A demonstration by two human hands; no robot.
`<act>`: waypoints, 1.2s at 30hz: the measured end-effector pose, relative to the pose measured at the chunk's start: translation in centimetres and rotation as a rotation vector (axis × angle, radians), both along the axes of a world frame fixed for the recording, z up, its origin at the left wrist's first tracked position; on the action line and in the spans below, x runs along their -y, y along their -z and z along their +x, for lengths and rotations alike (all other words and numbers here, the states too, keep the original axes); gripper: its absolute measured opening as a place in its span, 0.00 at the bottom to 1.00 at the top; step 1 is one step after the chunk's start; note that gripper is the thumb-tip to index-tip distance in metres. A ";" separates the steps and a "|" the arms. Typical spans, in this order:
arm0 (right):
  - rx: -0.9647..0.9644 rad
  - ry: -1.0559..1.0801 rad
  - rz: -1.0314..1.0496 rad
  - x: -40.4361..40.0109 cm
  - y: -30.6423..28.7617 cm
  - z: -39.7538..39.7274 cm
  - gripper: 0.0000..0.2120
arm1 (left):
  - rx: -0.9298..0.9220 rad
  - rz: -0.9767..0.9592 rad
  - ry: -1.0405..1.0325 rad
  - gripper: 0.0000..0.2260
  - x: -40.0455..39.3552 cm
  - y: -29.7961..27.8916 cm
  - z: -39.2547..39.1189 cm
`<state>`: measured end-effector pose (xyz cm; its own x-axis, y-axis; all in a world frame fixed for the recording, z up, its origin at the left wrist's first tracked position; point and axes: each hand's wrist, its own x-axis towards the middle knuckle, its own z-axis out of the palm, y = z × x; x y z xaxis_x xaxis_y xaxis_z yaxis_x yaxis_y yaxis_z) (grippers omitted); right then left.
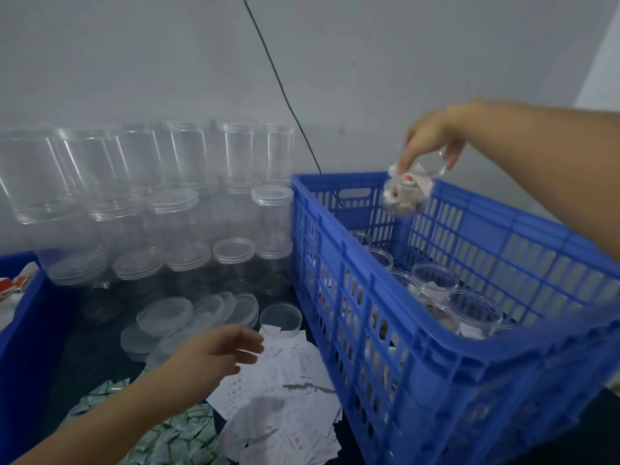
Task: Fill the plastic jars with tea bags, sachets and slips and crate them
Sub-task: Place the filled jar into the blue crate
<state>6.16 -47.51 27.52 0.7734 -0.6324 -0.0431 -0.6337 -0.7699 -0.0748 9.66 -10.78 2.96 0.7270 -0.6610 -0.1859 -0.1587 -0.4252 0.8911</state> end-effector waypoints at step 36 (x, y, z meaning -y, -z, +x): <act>-0.546 -0.080 -0.058 1.2 14.0 3.4 0.22 | 0.298 0.008 0.162 0.24 3.2 -3.0 0.1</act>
<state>9.57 -48.73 13.55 0.6938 -0.5862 -0.4183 -0.5081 -0.8101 0.2926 9.76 -13.95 5.98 0.6354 -0.7721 0.0133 -0.4780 -0.3797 0.7920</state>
